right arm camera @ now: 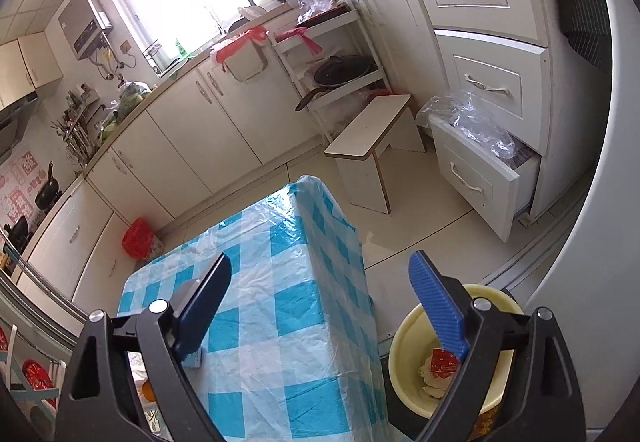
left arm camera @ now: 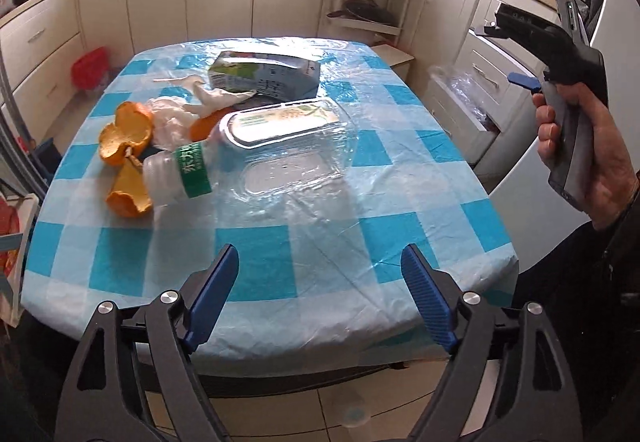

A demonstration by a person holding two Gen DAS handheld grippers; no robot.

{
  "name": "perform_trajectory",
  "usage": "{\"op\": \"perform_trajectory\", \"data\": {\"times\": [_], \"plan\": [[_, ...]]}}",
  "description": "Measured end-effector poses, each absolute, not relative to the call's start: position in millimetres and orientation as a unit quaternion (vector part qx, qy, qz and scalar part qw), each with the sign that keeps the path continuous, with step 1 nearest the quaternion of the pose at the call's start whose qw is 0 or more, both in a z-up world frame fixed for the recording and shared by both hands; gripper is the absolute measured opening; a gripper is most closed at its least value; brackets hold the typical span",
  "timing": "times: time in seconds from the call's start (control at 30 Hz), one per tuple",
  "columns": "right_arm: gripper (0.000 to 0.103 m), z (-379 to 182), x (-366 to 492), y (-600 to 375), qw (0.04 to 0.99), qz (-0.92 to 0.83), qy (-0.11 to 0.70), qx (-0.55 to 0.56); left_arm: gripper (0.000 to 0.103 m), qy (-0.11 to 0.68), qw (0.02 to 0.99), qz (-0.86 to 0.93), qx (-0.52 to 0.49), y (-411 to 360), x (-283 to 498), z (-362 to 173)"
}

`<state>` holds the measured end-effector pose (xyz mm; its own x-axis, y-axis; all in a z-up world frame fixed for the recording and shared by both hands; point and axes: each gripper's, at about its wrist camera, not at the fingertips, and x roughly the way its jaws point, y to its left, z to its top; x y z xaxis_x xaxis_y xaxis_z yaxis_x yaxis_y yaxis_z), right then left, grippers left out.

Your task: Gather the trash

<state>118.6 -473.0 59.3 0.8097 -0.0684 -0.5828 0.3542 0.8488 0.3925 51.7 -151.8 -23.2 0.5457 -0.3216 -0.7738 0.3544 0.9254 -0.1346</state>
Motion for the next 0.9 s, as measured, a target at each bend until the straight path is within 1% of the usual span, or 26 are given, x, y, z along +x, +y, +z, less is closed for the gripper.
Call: {"op": "perform_trajectory", "data": {"times": [0.13, 0.4, 0.9], "plan": [[0.090, 53, 100, -447, 0.920, -0.100, 0.292, 0.241, 0.084, 0.428, 0.884, -0.186, 0.014, -136, 45, -18], [0.091, 42, 78, -407, 0.926, -0.076, 0.310, 0.203, 0.087, 0.422, 0.887, -0.188, 0.019, -134, 33, -17], [0.092, 34, 71, -396, 0.925, -0.066, 0.317, 0.196, 0.089, 0.431, 0.885, -0.177, 0.021, -133, 33, -23]]}}
